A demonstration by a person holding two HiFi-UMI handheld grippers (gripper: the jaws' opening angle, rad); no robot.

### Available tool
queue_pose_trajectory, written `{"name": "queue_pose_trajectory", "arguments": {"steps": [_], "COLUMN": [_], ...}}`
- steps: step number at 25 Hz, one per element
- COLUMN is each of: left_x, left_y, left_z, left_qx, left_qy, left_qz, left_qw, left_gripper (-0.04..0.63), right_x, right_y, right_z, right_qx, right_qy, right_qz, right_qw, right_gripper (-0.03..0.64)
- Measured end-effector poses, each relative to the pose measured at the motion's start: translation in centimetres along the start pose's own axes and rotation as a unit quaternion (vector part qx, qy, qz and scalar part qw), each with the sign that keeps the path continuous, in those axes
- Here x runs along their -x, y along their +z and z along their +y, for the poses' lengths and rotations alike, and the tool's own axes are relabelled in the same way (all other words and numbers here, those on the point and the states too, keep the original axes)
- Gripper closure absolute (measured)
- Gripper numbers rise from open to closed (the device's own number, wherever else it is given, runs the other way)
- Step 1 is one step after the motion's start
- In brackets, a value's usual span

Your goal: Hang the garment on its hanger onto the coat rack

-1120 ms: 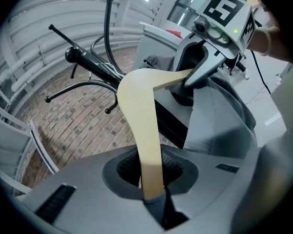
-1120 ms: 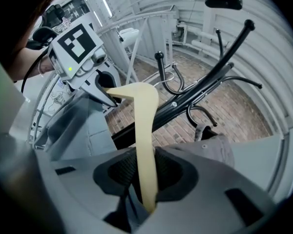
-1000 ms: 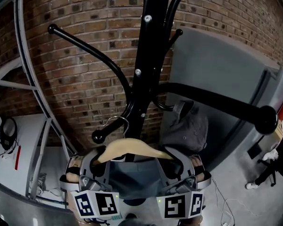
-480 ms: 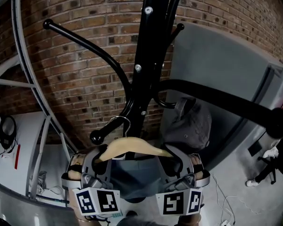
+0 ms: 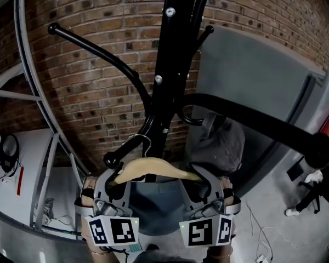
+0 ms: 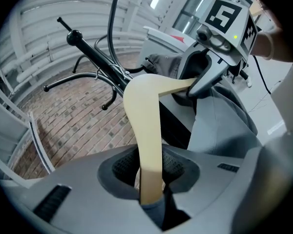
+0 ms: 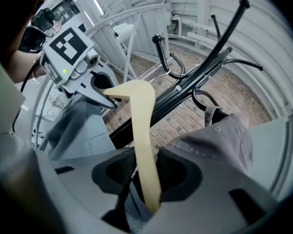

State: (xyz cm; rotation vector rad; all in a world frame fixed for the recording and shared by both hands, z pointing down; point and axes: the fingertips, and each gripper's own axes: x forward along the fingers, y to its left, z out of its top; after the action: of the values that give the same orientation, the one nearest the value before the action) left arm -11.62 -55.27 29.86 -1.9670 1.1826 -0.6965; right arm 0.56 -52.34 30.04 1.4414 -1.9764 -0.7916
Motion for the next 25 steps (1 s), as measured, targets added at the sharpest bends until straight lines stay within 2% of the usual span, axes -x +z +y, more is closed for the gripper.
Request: {"name": "queue_pose_trajectory", "arguments": {"steps": [3, 6, 10, 16, 23, 25], "left_x": [0.5, 1.1, 2.2, 4.8, 8.1, 9.1], "left_y": [0.6, 0.5, 0.1, -0.4, 0.0, 0.3], "left_z": [-0.2, -0.5, -0.4, 0.6, -0.8, -1.6], "left_qx": [0.004, -0.001, -0.004, -0.001, 0.002, 0.006], "left_qy": [-0.002, 0.003, 0.021, 0.081, 0.099, 0.096], "left_qz": [-0.013, -0.008, 0.007, 0.024, 0.043, 0.049], "left_qw": [0.9999, 1.0, 0.9997, 0.9964, 0.9942, 0.9942], "left_gripper": [0.48, 0.453, 0.443, 0.443, 0.445, 0.445], "right_x": [0.5, 1.1, 2.2, 4.3, 7.1, 7.8], "right_y": [0.4, 1.1, 1.8, 1.7, 0.8, 0.5], "right_z": [0.3, 0.6, 1.1, 1.8, 2.3, 2.5], "right_qx": [-0.009, -0.013, -0.013, -0.006, -0.025, -0.022], "right_qy": [0.009, 0.016, 0.022, 0.031, 0.053, 0.054], "right_qz": [-0.011, -0.028, -0.046, -0.055, -0.055, -0.051], "right_qw": [1.0, 0.999, 0.999, 0.998, 0.997, 0.997], "right_gripper": [0.468, 0.445, 0.442, 0.442, 0.446, 0.468]}}
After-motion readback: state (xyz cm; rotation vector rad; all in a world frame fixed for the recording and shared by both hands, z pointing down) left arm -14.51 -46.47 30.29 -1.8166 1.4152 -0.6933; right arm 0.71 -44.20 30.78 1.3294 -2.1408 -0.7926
